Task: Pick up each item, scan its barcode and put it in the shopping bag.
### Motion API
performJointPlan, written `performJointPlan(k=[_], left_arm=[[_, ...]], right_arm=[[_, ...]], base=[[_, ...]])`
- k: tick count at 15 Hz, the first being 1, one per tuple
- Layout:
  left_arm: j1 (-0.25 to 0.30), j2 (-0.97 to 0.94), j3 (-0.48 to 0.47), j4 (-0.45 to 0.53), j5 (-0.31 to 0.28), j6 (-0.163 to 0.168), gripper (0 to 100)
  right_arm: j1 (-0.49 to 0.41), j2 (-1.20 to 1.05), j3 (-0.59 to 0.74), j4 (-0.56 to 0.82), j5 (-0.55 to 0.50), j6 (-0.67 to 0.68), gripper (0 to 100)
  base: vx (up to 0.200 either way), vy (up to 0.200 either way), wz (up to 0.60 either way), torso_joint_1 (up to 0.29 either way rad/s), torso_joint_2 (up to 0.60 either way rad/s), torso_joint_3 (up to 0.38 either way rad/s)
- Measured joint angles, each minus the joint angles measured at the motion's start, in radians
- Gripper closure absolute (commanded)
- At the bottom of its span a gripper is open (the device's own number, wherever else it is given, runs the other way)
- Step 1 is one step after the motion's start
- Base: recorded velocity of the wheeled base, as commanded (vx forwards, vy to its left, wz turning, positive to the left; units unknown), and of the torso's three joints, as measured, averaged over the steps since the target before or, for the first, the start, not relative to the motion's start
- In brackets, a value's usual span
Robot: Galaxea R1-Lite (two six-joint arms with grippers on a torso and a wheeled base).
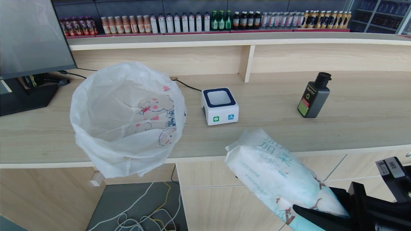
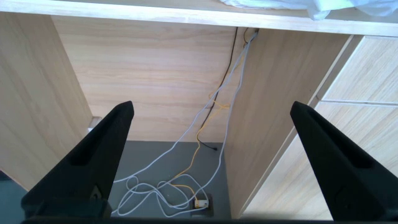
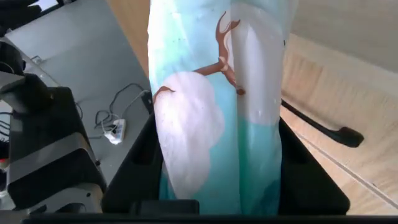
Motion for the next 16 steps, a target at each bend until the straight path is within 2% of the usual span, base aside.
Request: performJointPlan(k=[7, 12, 16], left_arm=[[0.001, 0.0, 0.0, 0.0, 0.0, 0.0, 0], [0.0, 0.0, 0.0, 0.0, 0.0, 0.0, 0], [0.0, 0.0, 0.0, 0.0, 0.0, 0.0, 0]], right_arm=[[0.174, 0.112, -0.203, -0.006, -0.387, -0.003, 100], [0.204, 0.234, -0.322, -0.049, -0.551, -0.013, 100], [0.206, 0.328, -0.387, -0.28, -0.61, -0.109, 100]], base=[[0.0, 0.0, 0.0, 0.0, 0.0, 0.0], [0.0, 0.0, 0.0, 0.0, 0.0, 0.0], [0.0, 0.0, 0.0, 0.0, 0.0, 0.0]])
